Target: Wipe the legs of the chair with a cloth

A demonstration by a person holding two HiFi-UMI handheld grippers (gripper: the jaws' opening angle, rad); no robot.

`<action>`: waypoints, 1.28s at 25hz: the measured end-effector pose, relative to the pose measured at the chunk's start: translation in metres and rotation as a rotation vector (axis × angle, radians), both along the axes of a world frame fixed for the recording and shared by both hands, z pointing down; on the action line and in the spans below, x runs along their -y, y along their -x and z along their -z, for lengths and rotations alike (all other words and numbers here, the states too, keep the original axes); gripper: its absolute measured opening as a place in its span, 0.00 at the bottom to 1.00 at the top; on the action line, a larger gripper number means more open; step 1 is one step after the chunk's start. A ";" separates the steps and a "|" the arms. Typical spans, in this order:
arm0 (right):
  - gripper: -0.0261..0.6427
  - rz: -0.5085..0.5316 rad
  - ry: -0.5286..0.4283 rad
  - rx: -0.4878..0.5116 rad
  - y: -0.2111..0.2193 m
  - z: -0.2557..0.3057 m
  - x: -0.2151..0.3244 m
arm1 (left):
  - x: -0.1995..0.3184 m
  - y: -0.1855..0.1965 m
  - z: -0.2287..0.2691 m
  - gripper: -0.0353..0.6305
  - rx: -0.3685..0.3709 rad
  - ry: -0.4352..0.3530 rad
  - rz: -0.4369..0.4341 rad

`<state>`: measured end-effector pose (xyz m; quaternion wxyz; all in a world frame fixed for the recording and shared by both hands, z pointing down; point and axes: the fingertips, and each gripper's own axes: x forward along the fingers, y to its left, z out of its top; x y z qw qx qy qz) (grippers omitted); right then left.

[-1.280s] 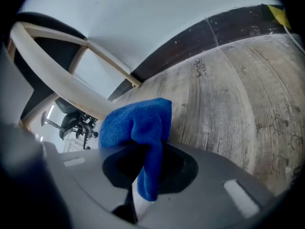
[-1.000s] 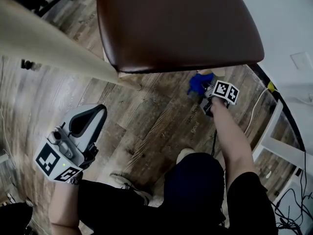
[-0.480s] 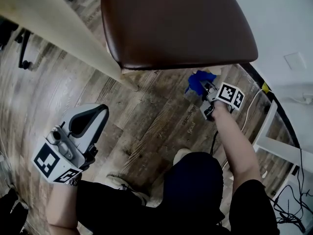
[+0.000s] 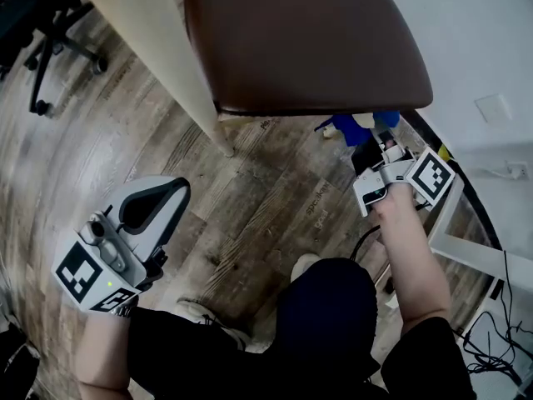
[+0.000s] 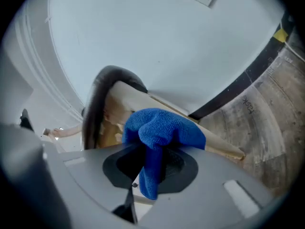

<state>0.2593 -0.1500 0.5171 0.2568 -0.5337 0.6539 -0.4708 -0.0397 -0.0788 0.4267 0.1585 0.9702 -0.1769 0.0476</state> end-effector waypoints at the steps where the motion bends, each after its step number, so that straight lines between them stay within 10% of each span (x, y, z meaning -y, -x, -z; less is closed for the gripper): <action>1: 0.13 -0.009 -0.012 0.005 0.001 0.010 0.000 | -0.001 0.000 0.001 0.05 -0.002 -0.002 0.001; 16: 0.13 0.121 -0.037 -0.223 0.033 0.037 -0.019 | -0.002 0.002 0.002 0.05 -0.003 -0.004 0.004; 22: 0.13 0.332 -0.164 -0.456 0.080 0.065 -0.029 | -0.005 -0.003 0.004 0.05 -0.007 -0.009 -0.014; 32: 0.13 0.668 -0.273 -0.440 0.192 0.068 -0.032 | -0.008 0.001 0.006 0.05 -0.007 -0.011 -0.015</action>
